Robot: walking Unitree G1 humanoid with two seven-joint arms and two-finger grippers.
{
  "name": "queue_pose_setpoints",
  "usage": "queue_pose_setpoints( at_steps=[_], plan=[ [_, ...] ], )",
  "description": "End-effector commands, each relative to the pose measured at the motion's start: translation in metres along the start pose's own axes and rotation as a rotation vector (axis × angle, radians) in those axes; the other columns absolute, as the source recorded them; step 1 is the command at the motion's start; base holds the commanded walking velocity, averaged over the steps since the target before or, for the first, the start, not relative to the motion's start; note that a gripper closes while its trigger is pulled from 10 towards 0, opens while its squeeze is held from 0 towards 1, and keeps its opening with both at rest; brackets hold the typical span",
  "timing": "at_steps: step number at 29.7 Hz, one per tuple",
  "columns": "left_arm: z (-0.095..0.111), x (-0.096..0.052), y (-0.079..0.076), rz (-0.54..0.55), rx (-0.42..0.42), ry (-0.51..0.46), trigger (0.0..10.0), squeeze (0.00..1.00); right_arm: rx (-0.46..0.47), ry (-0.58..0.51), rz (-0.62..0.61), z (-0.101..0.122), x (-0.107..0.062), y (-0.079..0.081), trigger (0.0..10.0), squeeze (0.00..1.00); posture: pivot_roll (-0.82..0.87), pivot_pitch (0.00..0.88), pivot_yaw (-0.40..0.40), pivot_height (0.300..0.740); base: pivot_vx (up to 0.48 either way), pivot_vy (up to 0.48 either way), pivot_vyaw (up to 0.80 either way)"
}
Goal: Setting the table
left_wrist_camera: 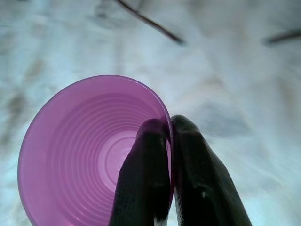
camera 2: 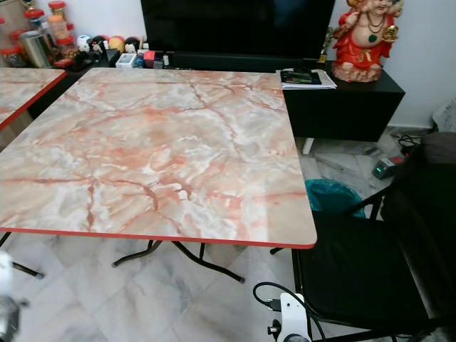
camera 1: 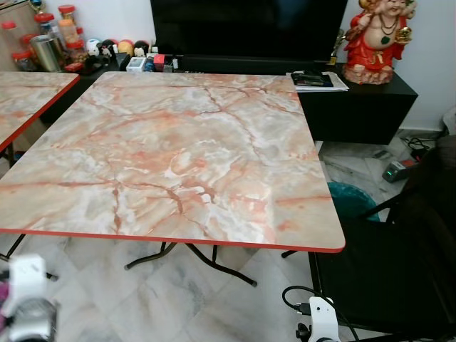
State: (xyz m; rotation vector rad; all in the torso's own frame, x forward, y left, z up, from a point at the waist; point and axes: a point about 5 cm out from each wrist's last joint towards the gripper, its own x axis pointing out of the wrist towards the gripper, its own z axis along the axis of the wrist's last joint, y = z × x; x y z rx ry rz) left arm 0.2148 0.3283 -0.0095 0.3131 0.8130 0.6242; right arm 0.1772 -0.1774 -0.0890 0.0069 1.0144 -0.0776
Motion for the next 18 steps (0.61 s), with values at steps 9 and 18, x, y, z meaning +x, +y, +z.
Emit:
queue_pose_setpoints(
  at_steps=[9, 18],
  plan=[
    [-0.007, -0.023, -0.08, -0.434, 0.121, -0.09, 10.0, 0.0, 0.0, 0.006, 0.004, -0.001, 0.0, -0.001, 10.0, 0.0, 0.02, 0.0, -0.013, 0.74, 0.0, 0.0, 0.0],
    [-0.02, -0.036, -0.107, -0.531, 0.011, -0.053, 10.0, 0.0, 0.006, 0.009, -0.004, -0.002, 0.0, -0.003, 10.0, 0.0, 0.0, 0.0, -0.017, 0.74, 0.0, 0.0, 0.0]
  ],
)
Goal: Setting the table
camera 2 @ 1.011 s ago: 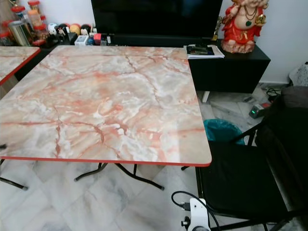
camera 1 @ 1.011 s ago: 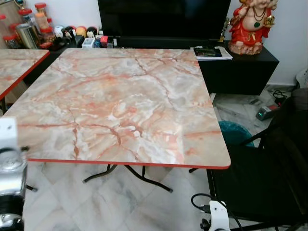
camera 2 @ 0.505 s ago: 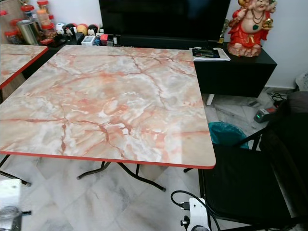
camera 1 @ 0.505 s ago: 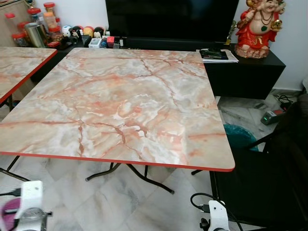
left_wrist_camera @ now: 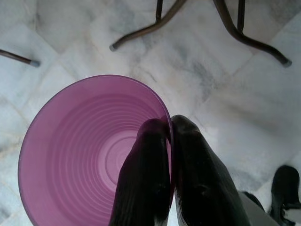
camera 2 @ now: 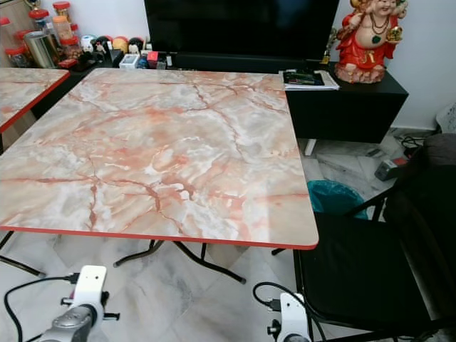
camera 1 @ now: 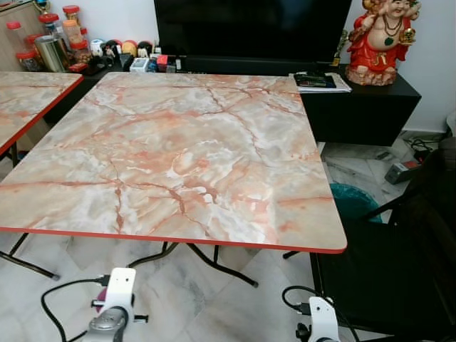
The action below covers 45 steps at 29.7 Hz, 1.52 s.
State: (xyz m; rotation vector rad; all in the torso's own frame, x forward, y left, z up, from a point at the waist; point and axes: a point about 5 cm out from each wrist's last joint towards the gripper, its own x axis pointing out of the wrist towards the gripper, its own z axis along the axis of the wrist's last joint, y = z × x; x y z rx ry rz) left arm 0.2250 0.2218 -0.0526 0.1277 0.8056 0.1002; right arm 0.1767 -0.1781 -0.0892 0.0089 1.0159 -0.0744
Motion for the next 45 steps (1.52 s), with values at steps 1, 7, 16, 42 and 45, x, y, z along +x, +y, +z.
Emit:
queue_pose_setpoints(
  at_steps=[1, 7, 16, 42, 45],
  plan=[
    [-0.002, -0.001, 0.0, 0.009, -0.026, -0.007, 10.0, 0.0, 0.007, 0.008, -0.009, -0.002, 0.0, -0.002, 10.0, 0.0, 0.0, 0.0, -0.017, 0.74, 0.0, 0.0, 0.0],
    [-0.006, -0.001, -0.007, 0.002, -0.069, 0.001, 10.0, 0.0, 0.023, 0.008, -0.018, -0.004, -0.001, -0.004, 10.0, 0.0, 0.0, 0.0, -0.021, 0.74, 0.0, 0.0, 0.0],
    [-0.03, -0.005, -0.013, -0.004, -0.01, 0.084, 10.0, 0.0, 0.038, 0.01, -0.017, -0.006, -0.001, -0.005, 10.0, 0.0, -0.01, 0.0, -0.02, 0.74, 0.0, 0.374, 0.0],
    [-0.073, -0.021, 0.017, 0.057, 0.011, 0.207, 10.0, 0.0, 0.039, 0.005, -0.009, -0.008, -0.001, -0.003, 10.0, 0.0, -0.01, 0.0, -0.003, 0.74, 0.0, 0.48, 0.0],
    [-0.073, -0.021, 0.019, 0.065, 0.007, 0.207, 10.0, 0.0, 0.038, 0.003, -0.007, -0.006, -0.001, -0.002, 10.0, 0.0, -0.01, 0.0, -0.005, 0.74, 0.0, 0.48, 0.0]
  ],
)
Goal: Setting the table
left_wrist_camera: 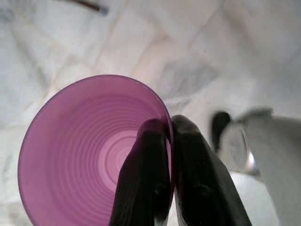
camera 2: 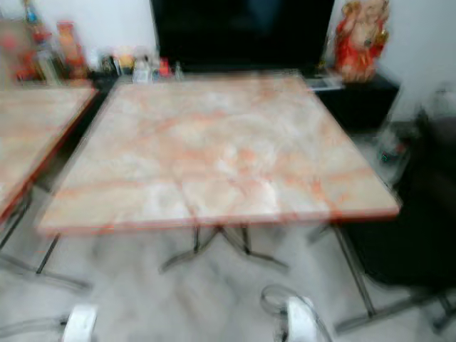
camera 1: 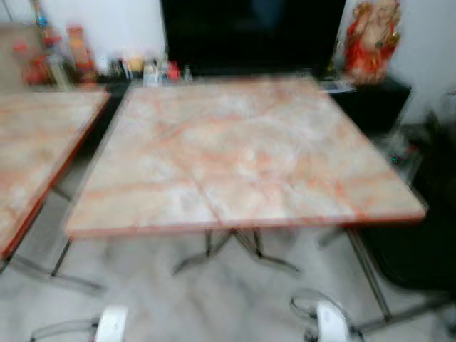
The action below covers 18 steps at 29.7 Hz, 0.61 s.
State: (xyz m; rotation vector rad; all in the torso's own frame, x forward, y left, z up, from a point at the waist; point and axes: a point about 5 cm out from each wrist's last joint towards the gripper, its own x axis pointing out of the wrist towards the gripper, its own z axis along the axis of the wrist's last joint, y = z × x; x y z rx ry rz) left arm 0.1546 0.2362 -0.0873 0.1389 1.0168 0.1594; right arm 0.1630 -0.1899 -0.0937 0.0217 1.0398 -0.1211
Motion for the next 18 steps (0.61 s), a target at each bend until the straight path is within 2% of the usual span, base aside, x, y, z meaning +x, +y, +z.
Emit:
queue_pose_setpoints(
  at_steps=[1, 12, 18],
  plan=[
    [0.0034, 0.0003, 0.0077, 0.021, 0.003, -0.008, 10.0, 0.0, 0.007, -0.021, 0.027, 0.0072, 0.0011, 0.0105, 10.0, 0.0, -0.01, 0.0, -0.005, 0.74, 0.0, 0.48, 0.0],
    [0.0053, 0.0007, 0.0042, 0.037, -0.019, -0.016, 10.0, 0.0, 0.011, -0.03, 0.03, 0.0105, 0.0015, 0.0114, 10.0, 0.0, 0.01, 0.0, -0.007, 0.74, 0.0, 0.48, 0.0],
    [0.0051, 0.0005, 0.0083, 0.04, -0.02, -0.016, 10.0, 0.0, 0.001, -0.028, 0.03, 0.0116, 0.0016, 0.0119, 10.0, 0.0, 0.01, 0.0, -0.005, 0.74, 0.0, 0.48, 0.0]
  ],
)
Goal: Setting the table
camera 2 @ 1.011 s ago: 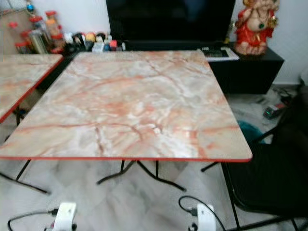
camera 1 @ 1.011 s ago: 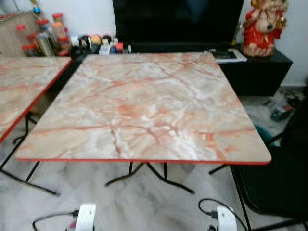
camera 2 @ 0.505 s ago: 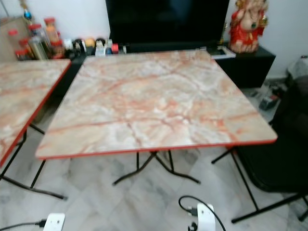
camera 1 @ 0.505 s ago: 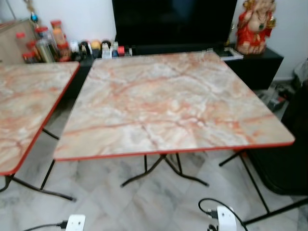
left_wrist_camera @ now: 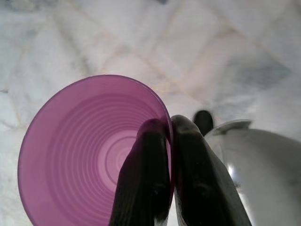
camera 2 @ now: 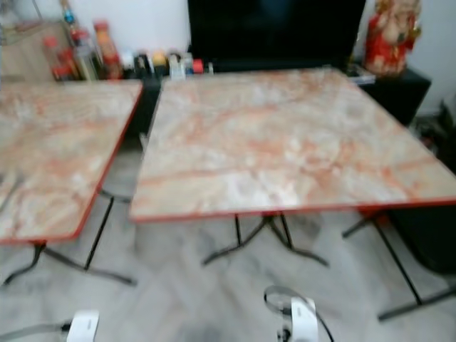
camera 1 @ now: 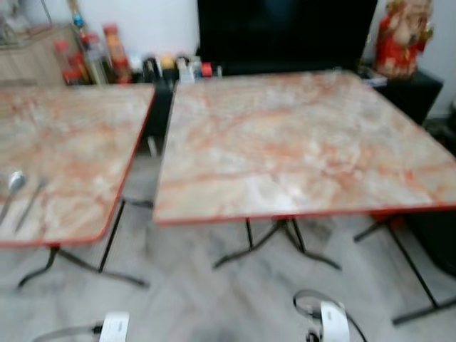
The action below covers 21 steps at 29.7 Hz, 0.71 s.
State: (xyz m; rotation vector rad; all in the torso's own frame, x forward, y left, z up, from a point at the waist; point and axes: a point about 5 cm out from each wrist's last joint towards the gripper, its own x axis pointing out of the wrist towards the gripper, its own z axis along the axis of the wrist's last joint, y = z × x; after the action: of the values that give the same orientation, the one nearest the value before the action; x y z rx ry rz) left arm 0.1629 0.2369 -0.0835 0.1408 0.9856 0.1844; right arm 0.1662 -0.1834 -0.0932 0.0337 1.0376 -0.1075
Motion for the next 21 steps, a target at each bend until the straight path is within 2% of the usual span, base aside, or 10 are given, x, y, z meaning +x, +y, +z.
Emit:
queue_pose_setpoints(
  at_steps=[1, 10, 15, 19, 21],
  plan=[
    [-0.0036, -0.0007, 0.0085, 0.019, -0.007, 0.013, 10.0, 0.0, -0.002, -0.027, 0.013, 0.0093, 0.0011, 0.0052, 10.0, 0.0, 0.01, 0.0, -0.005, 0.74, 0.0, 0.48, 0.0],
    [-0.0019, -0.0007, 0.0172, 0.036, -0.015, 0.013, 10.0, 0.0, -0.009, -0.027, 0.017, 0.0105, 0.0013, 0.0055, 10.0, 0.0, 0.01, 0.0, -0.007, 0.74, 0.0, 0.48, 0.0],
    [-0.0009, -0.0004, 0.0171, 0.042, -0.018, 0.014, 10.0, 0.0, -0.057, -0.03, 0.015, 0.0122, 0.0015, 0.0052, 10.0, 0.0, 0.01, 0.0, -0.008, 0.74, 0.0, 0.48, 0.22],
    [-0.0004, 0.0, 0.0117, 0.038, -0.017, 0.017, 10.0, 0.0, 0.007, -0.034, 0.004, 0.0121, 0.0015, 0.005, 10.0, 0.0, 0.01, 0.0, -0.01, 0.74, 0.0, 0.48, 0.33],
    [-0.0007, 0.0001, 0.0103, 0.037, -0.017, 0.017, 10.0, 0.0, -0.003, -0.035, 0.003, 0.0127, 0.0015, 0.0047, 10.0, 0.0, 0.01, 0.0, -0.01, 0.74, 0.0, 0.48, 0.0]
  ],
)
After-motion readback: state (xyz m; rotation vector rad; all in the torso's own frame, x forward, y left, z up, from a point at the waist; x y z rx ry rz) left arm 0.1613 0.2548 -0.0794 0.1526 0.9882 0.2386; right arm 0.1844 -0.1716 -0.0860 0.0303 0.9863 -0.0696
